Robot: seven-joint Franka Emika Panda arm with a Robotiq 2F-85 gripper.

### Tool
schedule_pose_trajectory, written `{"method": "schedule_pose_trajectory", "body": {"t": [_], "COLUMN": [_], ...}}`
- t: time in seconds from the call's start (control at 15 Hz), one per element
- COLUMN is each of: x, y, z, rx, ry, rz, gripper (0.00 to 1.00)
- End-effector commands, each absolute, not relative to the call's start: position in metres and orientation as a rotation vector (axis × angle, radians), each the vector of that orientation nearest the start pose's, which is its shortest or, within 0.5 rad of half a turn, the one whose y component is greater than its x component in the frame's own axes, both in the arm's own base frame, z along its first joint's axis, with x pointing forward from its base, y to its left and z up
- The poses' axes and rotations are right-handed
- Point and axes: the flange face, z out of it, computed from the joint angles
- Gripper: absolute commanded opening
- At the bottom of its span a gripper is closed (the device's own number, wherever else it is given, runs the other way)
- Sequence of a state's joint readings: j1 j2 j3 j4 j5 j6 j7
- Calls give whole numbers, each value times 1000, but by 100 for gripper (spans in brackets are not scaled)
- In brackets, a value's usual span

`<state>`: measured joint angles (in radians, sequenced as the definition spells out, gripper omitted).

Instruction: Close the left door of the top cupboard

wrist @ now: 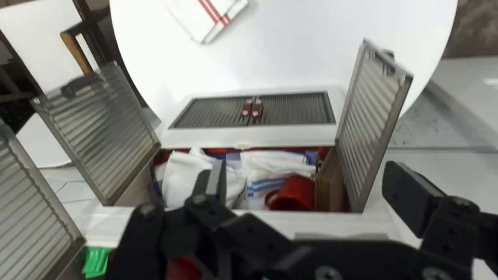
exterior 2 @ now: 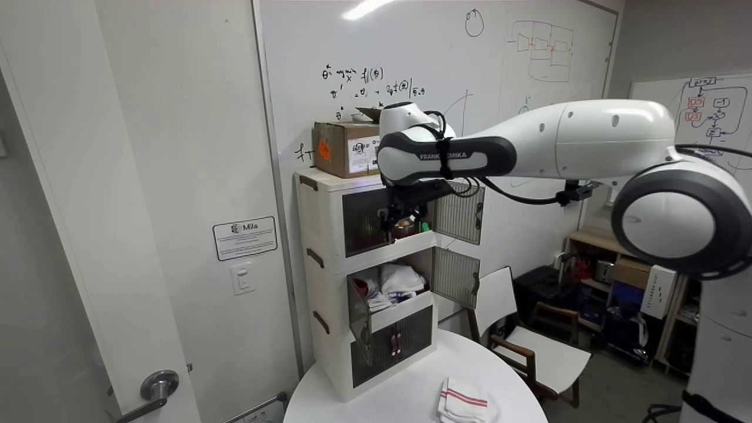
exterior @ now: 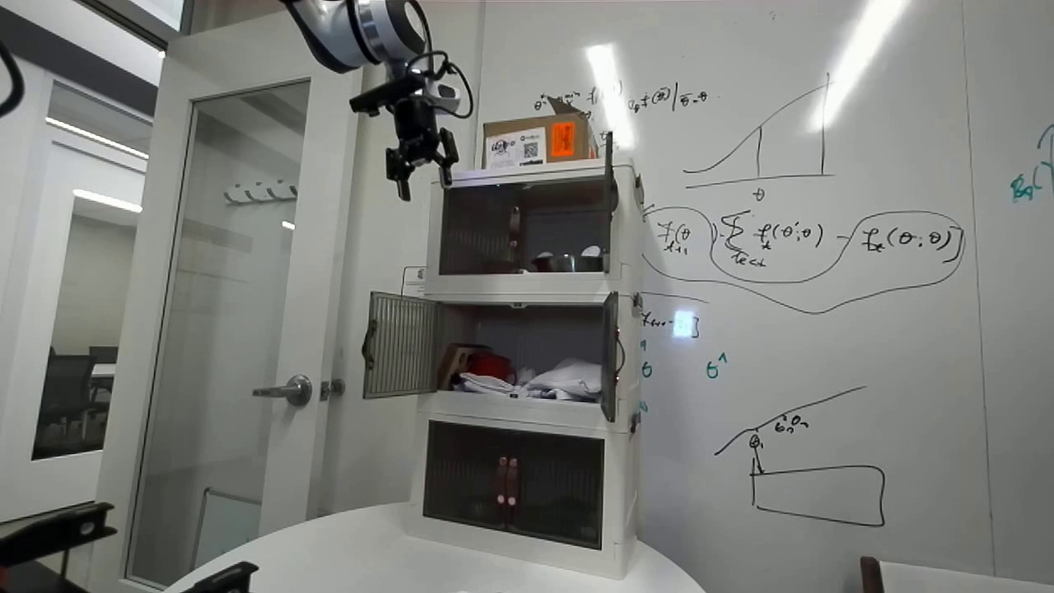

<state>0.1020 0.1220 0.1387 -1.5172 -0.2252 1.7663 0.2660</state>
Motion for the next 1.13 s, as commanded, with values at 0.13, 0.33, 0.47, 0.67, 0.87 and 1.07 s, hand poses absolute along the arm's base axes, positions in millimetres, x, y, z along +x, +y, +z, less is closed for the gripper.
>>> {"method": "schedule_pose_trajectory", "body": {"t": [0.13, 0.33, 0.47, 0.67, 0.87, 1.07], "x": [481, 431, 396, 339, 352, 340], "y": [111, 115, 117, 125, 126, 124], "z": [597, 593, 584, 567, 572, 570], "rx": [-3393, -3356, -3282, -3150, -3188, -3183], "ry": [-128, 4, 143, 266, 229, 238], "rz": [-28, -82, -58, -2, 36, 11], "gripper": [100, 100, 100, 100, 100, 100]}}
